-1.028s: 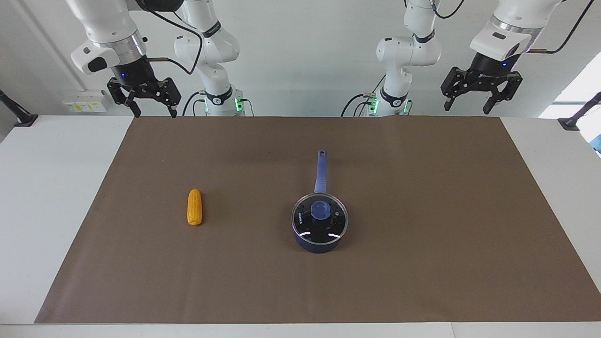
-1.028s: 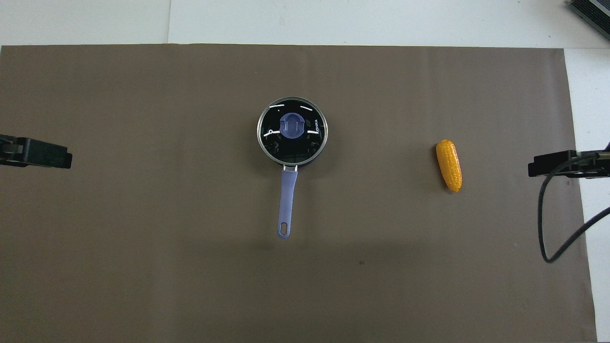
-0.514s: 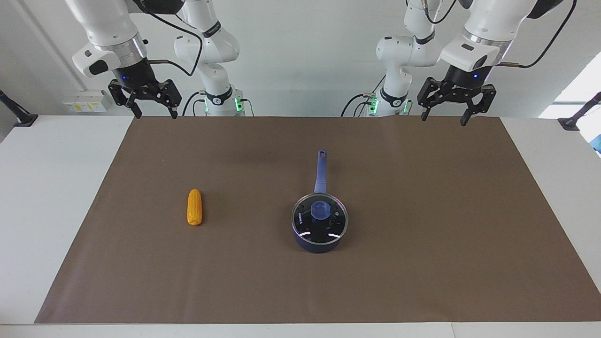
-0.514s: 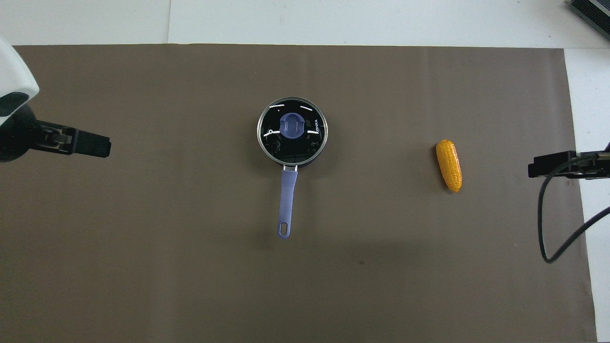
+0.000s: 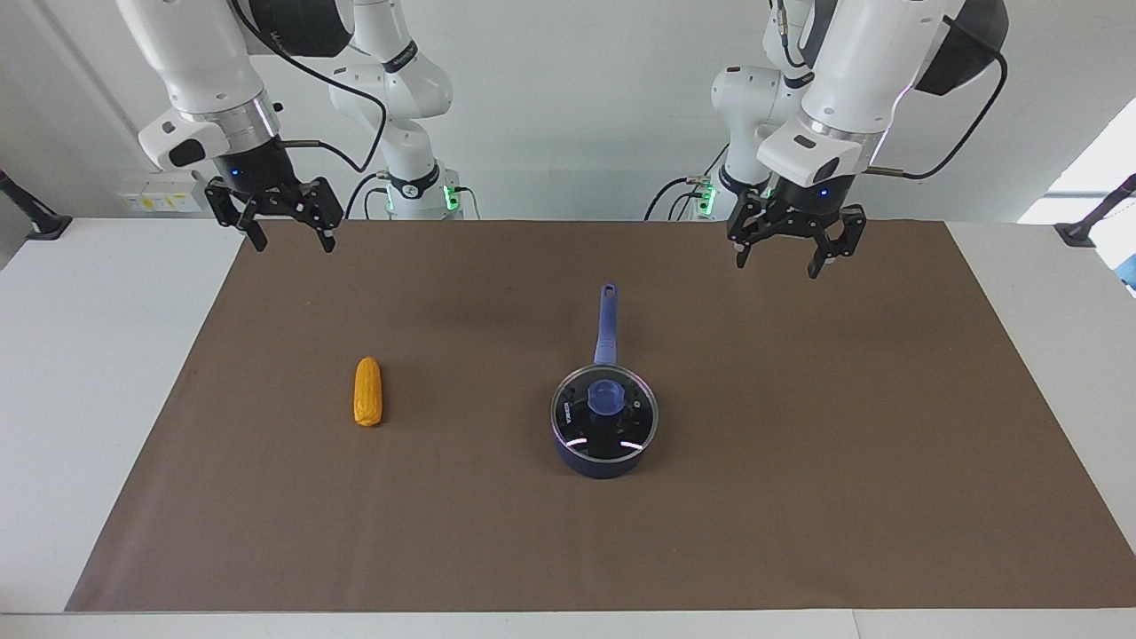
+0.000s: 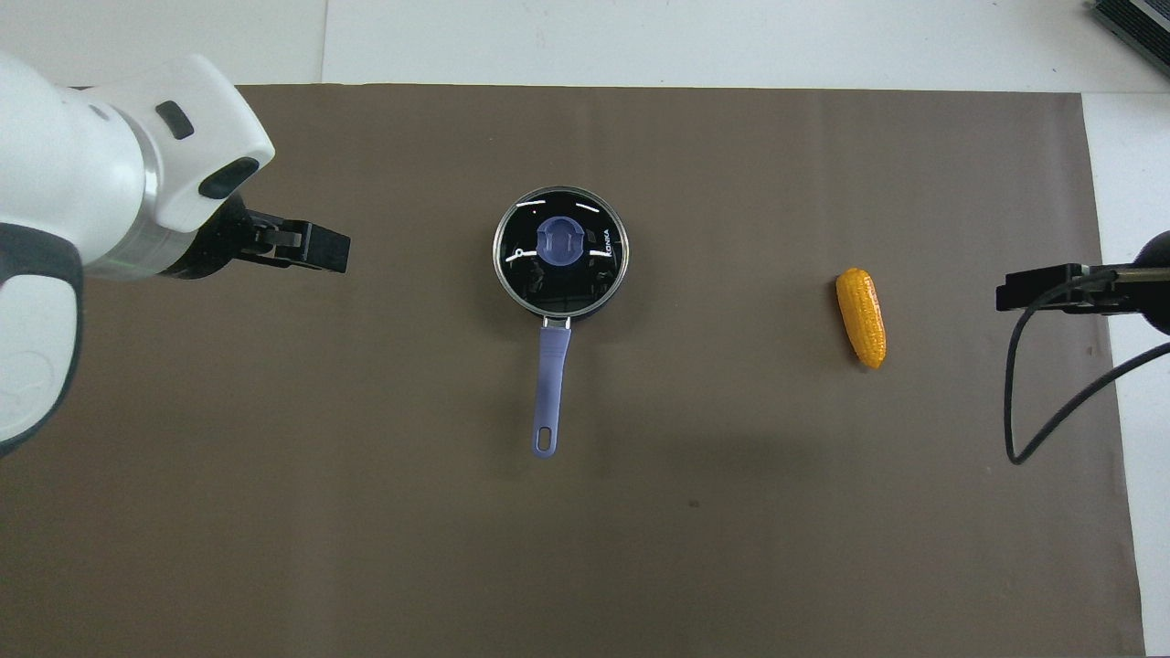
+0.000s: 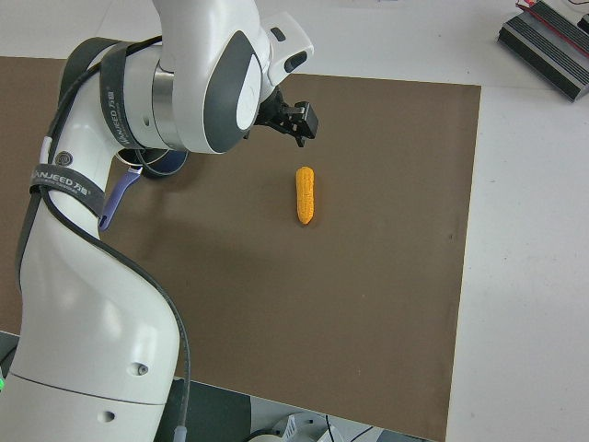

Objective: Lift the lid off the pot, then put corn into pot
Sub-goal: 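Reach the left gripper to the lid knob while the right gripper reaches the corn, then grasp the lid knob with the left gripper while the right gripper grasps the corn, then lift the lid with the left gripper while the right gripper carries the corn, then lower the lid with the left gripper while the right gripper drops the corn in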

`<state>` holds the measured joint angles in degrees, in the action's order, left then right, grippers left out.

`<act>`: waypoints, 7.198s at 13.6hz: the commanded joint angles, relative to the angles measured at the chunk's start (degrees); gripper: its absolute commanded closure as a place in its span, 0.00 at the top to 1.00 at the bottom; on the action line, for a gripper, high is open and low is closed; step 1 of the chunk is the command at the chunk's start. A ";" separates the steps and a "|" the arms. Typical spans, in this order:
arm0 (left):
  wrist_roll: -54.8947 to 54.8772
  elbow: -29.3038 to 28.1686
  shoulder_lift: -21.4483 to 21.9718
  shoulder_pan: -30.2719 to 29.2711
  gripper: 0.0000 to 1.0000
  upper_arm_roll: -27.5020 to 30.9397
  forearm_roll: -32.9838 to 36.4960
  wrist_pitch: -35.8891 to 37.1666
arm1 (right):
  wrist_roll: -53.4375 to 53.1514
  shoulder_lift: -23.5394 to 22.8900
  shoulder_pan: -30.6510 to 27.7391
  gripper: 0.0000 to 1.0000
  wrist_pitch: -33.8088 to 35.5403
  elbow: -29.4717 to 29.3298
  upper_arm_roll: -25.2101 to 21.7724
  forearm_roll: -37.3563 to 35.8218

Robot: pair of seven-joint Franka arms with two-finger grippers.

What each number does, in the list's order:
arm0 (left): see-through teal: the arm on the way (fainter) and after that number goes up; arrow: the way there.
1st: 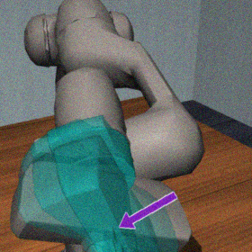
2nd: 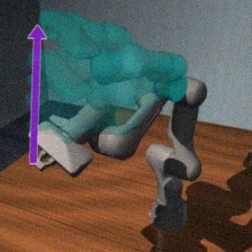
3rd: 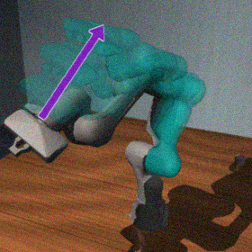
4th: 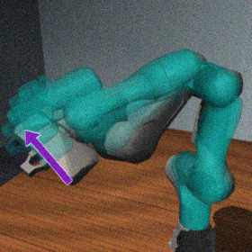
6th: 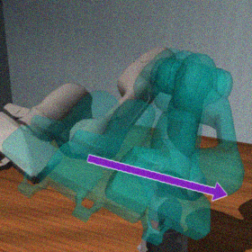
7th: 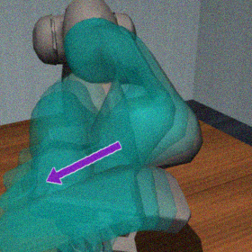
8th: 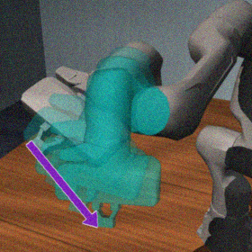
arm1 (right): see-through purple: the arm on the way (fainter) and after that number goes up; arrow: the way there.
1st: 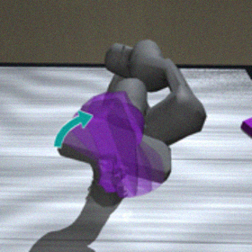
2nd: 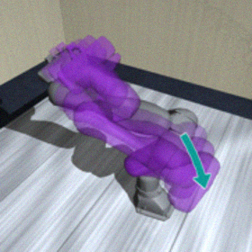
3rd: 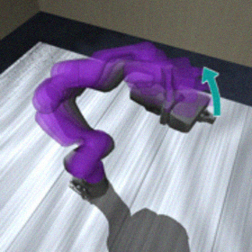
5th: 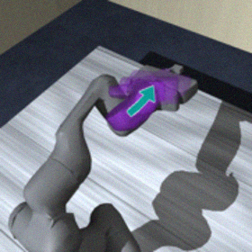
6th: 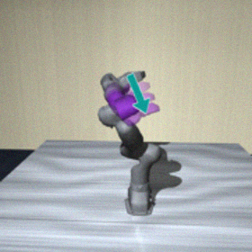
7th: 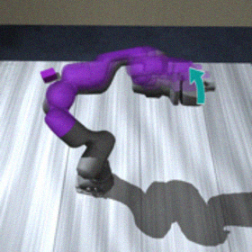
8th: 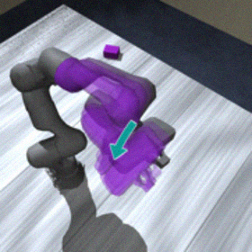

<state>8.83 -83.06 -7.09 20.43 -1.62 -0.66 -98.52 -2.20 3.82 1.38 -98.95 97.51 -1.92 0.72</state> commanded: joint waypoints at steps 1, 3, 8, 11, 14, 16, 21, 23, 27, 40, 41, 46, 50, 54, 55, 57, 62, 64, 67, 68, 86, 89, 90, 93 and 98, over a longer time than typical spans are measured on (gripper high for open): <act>3.38 0.00 -1.95 3.20 1.00 0.92 0.31 -1.58 | 2.81 -1.17 -0.24 1.00 -4.30 1.71 0.07 0.69; 6.71 0.00 -3.88 4.87 1.00 0.83 0.49 -3.59 | 5.62 -4.76 -0.15 1.00 -9.57 2.77 0.07 0.69; 15.07 0.53 -10.65 10.67 1.00 0.92 2.32 -10.19 | 6.86 -16.80 0.99 1.00 -23.97 2.77 0.07 0.51; 18.77 0.70 -14.87 12.44 1.00 0.92 3.39 -15.98 | 8.00 -22.79 2.12 1.00 -29.98 2.86 0.16 0.34; 18.86 2.02 -18.21 13.75 1.00 0.92 4.35 -19.06 | 8.44 -23.95 2.67 1.00 -32.45 6.79 0.16 0.25; 19.12 2.02 -19.10 14.45 1.00 0.92 4.44 -20.30 | 11.42 -23.68 2.48 1.00 -31.93 7.43 0.16 0.25; 20.97 1.94 -21.03 15.51 1.00 0.92 5.14 -23.02 | 12.13 -22.63 2.22 1.00 -31.31 10.75 -0.02 0.25; 22.45 2.11 -23.13 15.51 1.00 1.01 7.15 -25.39 | 12.13 -22.28 2.31 1.00 -31.22 11.55 0.07 0.16; 23.34 2.11 -23.85 15.34 1.00 1.36 9.36 -27.07 | 13.80 -21.93 1.69 1.00 -31.13 12.17 -0.10 -0.10; 23.34 1.94 -23.94 15.07 0.42 1.44 11.82 -29.71 | 16.01 -23.76 0.55 0.96 -34.47 14.63 -0.10 -0.46; 23.34 2.02 -23.94 15.07 0.33 1.44 14.09 -29.88 | 15.65 -24.03 0.72 0.96 -35.26 14.63 -0.10 -0.46; 23.08 2.02 -23.76 14.99 0.24 1.44 15.25 -31.64 | 12.77 -24.03 0.73 0.00 -34.56 14.20 -0.19 -0.37; 22.64 1.94 -21.40 14.63 0.21 1.09 14.64 -31.20 | 10.11 -24.03 0.73 0.00 -33.25 12.88 -0.19 -0.54; 22.29 1.06 -18.23 14.55 0.18 1.01 14.46 -30.41 | 9.41 -21.67 0.73 0.00 -22.90 6.04 -0.19 -0.54; 22.02 0.62 -17.44 13.94 0.16 1.09 14.37 -29.98 | 8.80 -20.79 0.73 0.00 -21.22 4.89 -0.19 -0.54; 18.97 -2.62 -14.28 12.09 0.09 1.09 14.37 -29.44 | 7.66 -18.33 0.81 0.00 -19.10 4.61 0.25 -0.54; 13.33 -9.82 -7.78 6.39 0.00 1.01 13.41 -29.35 | -3.74 -17.00 6.95 0.00 -14.52 1.10 1.13 -0.46; 10.18 -10.63 -7.41 4.18 0.00 1.00 10.70 -29.44 | -10.59 -17.18 11.08 0.00 -15.14 0.57 1.13 0.15; 4.38 -11.42 -7.50 -1.25 0.00 1.01 6.21 -29.44 | -23.06 -22.59 16.44 0.00 -14.26 -7.29 1.21 0.77; 1.05 -11.68 -7.50 -3.36 0.00 1.01 4.98 -29.44 | -28.24 -26.02 18.46 0.00 -14.08 -11.95 1.21 1.38; -13.13 -31.64 -6.71 -19.99 0.00 1.09 -2.06 -47.64 | -37.88 -41.00 26.04 0.00 -27.70 -22.90 4.11 5.87; -13.57 -31.55 -7.58 -20.26 0.00 1.09 -2.06 -47.46 | -37.79 -41.87 26.13 0.00 -28.49 -22.81 4.11 5.87; -14.44 -31.55 -7.59 -20.43 0.00 1.09 -2.06 -47.46 | -37.79 -42.05 26.13 0.00 -28.67 -22.63 4.11 5.87; -14.98 -31.46 -8.38 -21.40 0.00 0.92 -2.15 -47.64 | -37.79 -42.67 26.83 0.00 -30.43 -21.84 4.29 5.87; -14.89 -31.55 -8.55 -21.14 0.00 0.83 -2.24 -47.37 | -37.18 -43.36 25.52 0.00 -31.31 -21.93 4.38 7.10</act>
<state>-4.66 -113.65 -16.39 -0.42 -0.54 -1.52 -144.75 -41.94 -38.97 28.10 -128.72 74.93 1.86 5.86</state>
